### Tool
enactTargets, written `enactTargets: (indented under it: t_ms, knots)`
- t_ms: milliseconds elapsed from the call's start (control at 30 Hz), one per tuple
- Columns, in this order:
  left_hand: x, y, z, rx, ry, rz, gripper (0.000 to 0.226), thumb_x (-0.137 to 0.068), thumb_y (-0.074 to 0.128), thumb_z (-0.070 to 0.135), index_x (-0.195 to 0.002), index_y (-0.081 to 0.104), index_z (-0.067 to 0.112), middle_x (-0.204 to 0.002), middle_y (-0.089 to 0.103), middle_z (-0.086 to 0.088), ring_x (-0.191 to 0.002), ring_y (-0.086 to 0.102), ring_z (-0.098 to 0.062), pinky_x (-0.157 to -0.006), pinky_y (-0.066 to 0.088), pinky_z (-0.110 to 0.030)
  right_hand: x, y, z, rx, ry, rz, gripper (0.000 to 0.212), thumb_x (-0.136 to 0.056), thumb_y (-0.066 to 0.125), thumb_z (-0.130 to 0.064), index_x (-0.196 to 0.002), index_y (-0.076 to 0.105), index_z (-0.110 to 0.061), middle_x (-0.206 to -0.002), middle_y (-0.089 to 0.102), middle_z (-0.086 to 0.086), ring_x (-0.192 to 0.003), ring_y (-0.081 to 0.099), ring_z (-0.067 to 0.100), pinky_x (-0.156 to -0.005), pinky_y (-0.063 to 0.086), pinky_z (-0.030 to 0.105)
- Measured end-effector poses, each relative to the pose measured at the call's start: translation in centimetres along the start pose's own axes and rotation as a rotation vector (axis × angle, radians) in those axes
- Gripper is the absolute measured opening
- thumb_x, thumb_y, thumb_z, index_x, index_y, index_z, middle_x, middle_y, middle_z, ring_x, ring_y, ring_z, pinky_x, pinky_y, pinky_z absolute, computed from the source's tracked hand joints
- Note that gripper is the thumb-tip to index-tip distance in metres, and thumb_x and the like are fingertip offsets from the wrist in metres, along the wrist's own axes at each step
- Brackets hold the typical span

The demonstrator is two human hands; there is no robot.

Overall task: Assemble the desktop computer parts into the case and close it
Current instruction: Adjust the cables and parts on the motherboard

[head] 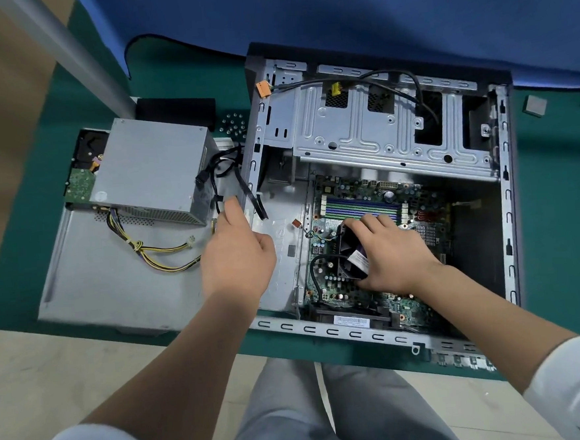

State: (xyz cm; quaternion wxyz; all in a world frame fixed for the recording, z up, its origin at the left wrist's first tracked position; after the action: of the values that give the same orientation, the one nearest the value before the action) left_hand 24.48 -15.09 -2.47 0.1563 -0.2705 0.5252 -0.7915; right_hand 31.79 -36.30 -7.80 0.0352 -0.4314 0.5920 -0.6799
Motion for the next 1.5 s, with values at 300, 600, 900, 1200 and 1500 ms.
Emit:
enactTargets:
  t_ms: [300,600,900,1200,1500]
  knots:
    - [-0.1,0.1,-0.1,0.013,-0.003,0.007,0.050,-0.086,0.045,0.015,-0.132,0.030,0.007,-0.102,0.056,-0.016,-0.066,0.039,-0.024,-0.053,0.032,-0.031,-0.4,0.2,-0.5,0.047,0.009,-0.031,0.107,-0.064,0.073,-0.060,-0.143,0.010,-0.025,-0.133,0.035,-0.001,-0.122,0.035,0.023,-0.059,0.040,0.029]
    - [0.0,0.1,-0.1,0.016,0.008,0.012,0.050,-0.085,0.046,0.017,-0.131,0.030,0.009,-0.101,0.056,-0.014,-0.063,0.039,-0.022,-0.043,0.020,-0.026,-0.6,0.3,-0.2,0.023,0.002,-0.042,0.109,-0.062,0.074,-0.062,-0.144,0.011,-0.028,-0.133,0.035,-0.004,-0.121,0.035,0.021,-0.059,0.037,0.027]
    - [0.0,0.1,-0.3,0.017,-0.008,-0.012,0.057,-0.088,0.044,0.022,-0.140,0.023,0.010,-0.115,0.055,-0.012,-0.072,0.040,-0.019,-0.058,0.034,-0.029,-1.0,0.5,0.7,-0.031,0.001,-0.011,0.112,-0.058,0.074,-0.065,-0.141,0.005,-0.034,-0.135,0.034,-0.008,-0.122,0.034,0.020,-0.065,0.047,0.030]
    - [0.0,0.0,-0.3,0.049,0.012,-0.004,0.051,-0.087,0.045,0.019,-0.133,0.027,0.011,-0.109,0.056,-0.013,-0.068,0.043,-0.021,-0.055,0.034,-0.029,-0.8,0.3,0.1,0.006,0.018,-0.020,0.107,-0.060,0.073,-0.064,-0.141,0.013,-0.030,-0.132,0.037,-0.006,-0.119,0.036,0.020,-0.059,0.044,0.028]
    - [0.0,0.0,-0.1,0.021,0.026,0.011,0.047,-0.086,0.045,0.018,-0.130,0.029,0.011,-0.107,0.056,-0.011,-0.066,0.040,-0.020,-0.044,0.021,-0.023,0.2,-0.1,0.0,0.064,0.015,-0.024,0.110,-0.061,0.072,-0.064,-0.142,0.007,-0.029,-0.131,0.035,-0.006,-0.118,0.034,0.019,-0.057,0.043,0.028]
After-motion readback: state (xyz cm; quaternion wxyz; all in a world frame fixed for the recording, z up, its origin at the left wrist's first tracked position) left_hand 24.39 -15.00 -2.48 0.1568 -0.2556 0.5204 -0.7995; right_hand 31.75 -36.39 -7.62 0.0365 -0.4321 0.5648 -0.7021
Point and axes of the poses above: each hand's wrist, its own x-axis away from the middle knuckle, its own y-axis out of the palm, z = x × y, the point moved 5 cm from there along -x, towards the middle knuckle
